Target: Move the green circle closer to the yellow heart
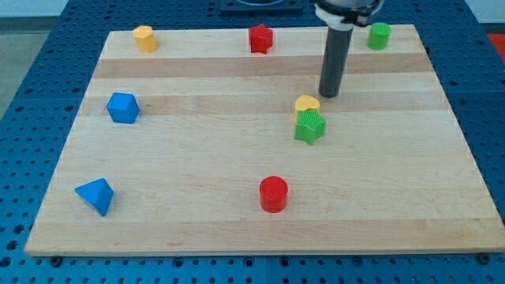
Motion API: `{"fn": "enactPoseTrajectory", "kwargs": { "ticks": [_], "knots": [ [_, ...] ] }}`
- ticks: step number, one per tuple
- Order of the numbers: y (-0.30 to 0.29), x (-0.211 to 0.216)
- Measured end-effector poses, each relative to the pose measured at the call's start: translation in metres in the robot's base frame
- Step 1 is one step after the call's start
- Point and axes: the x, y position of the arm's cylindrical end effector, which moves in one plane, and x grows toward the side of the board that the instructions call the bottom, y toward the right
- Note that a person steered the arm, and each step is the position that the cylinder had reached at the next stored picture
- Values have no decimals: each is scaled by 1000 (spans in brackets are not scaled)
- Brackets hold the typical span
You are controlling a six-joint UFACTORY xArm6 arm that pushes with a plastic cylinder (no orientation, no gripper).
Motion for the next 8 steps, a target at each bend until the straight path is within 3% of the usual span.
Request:
{"fn": "enactPoseTrajectory", "kwargs": {
  "ticks": [2, 3, 5, 8],
  "knots": [
    [109, -34],
    [134, -64],
    [136, -127],
    [64, -141]
  ]
}}
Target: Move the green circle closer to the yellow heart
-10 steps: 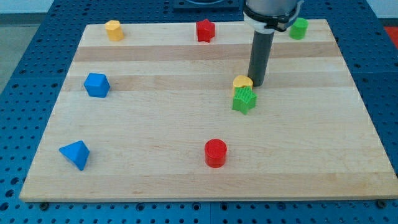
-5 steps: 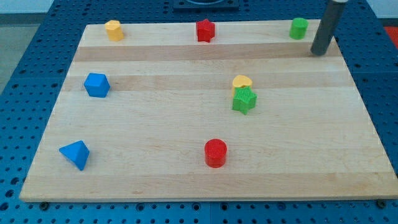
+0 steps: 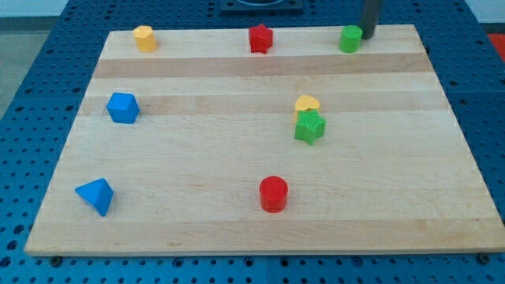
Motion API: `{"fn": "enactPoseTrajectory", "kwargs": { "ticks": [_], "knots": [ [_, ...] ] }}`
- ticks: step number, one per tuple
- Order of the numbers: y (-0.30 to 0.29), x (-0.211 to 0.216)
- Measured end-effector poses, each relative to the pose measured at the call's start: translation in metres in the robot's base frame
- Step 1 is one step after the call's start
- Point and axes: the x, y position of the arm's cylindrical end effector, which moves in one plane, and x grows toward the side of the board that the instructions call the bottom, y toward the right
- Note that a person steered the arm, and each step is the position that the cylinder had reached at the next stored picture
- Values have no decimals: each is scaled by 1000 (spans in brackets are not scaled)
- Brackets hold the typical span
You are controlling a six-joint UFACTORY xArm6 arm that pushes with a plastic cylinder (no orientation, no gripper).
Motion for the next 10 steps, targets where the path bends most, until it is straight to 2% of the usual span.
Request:
{"fn": "enactPoseTrajectory", "kwargs": {
  "ticks": [2, 7, 9, 10],
  "knots": [
    [-39, 11],
    [-104, 99],
    [-119, 98],
    [-147, 98]
  ]
}}
